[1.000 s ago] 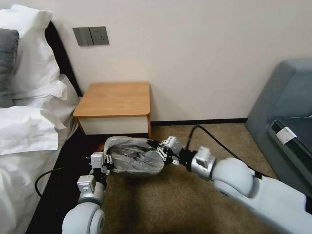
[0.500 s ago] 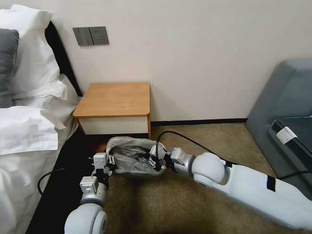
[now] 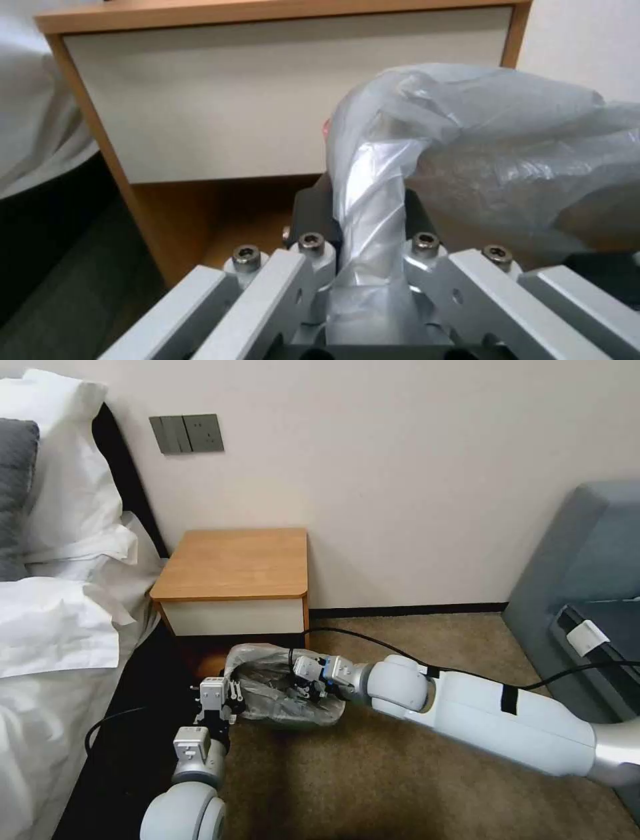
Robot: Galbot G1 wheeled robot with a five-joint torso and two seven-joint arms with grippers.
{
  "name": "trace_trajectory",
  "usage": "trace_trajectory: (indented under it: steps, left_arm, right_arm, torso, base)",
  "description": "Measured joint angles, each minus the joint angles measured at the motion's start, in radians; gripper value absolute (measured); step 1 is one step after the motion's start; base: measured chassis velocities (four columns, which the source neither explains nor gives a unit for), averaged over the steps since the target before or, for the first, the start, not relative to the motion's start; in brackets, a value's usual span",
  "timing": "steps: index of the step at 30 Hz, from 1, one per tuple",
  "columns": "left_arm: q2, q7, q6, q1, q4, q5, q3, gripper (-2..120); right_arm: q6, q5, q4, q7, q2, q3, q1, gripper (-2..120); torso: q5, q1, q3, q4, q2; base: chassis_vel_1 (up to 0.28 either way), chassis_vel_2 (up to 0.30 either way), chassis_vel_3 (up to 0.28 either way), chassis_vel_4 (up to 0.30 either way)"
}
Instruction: Pick up the garbage bag from the table and place it over the trash can.
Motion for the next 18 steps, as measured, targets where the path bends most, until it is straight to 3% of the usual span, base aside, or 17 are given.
trace_trajectory:
  steps: [18]
  left_arm:
    - [-0.010,-0.001,-0.009,0.018,-0.024,0.009,0.017,7]
  right_arm:
    - [0.015,-0.050,-0.156,-0.014,0.121,-0.118,0.050,0]
  torso:
    - [0.0001,0.000,0.000,0.0001,0.000]
  base:
    - [0.000,0.000,0.000,0.000]
